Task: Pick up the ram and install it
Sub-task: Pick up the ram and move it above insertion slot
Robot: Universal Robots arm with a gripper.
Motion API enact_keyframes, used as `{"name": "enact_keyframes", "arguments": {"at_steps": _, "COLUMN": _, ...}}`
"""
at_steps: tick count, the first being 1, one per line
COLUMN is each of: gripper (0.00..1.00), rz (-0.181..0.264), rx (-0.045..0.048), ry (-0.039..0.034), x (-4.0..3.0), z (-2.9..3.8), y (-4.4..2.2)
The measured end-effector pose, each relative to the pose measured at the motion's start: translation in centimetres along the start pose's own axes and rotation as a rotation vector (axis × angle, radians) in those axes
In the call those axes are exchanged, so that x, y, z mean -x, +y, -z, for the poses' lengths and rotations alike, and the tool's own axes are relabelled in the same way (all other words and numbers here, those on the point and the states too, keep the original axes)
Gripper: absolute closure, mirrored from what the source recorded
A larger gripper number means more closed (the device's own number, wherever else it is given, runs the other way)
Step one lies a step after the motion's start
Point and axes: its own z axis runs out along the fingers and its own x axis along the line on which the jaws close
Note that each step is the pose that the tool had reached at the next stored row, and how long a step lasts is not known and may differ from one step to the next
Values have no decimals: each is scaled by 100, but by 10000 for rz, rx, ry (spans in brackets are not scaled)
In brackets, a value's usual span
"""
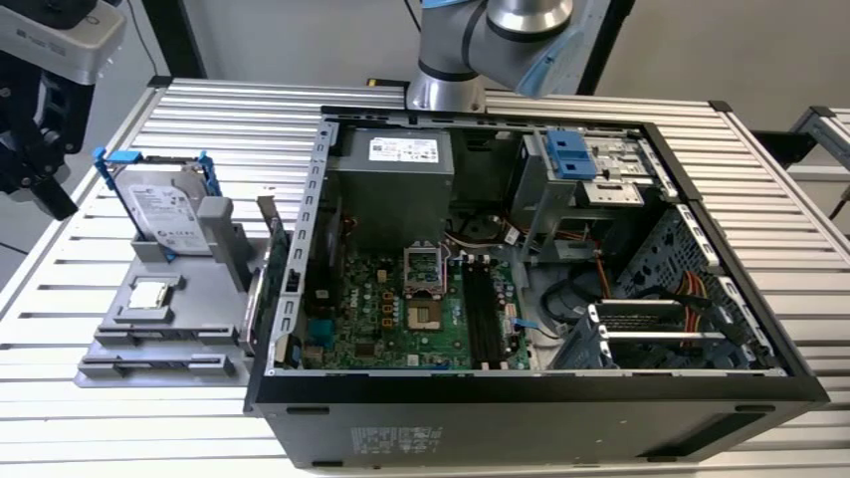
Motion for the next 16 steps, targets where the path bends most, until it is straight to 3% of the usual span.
{"name": "enact_keyframes", "arguments": {"at_steps": 7, "gripper": 100, "rz": 565, "rx": 8, "ry": 34, "x": 0, "z": 0, "y": 0}}
{"name": "enact_keyframes", "arguments": {"at_steps": 16, "gripper": 100, "rz": 1820, "rx": -15, "ry": 69, "x": 1, "z": 0, "y": 0}}
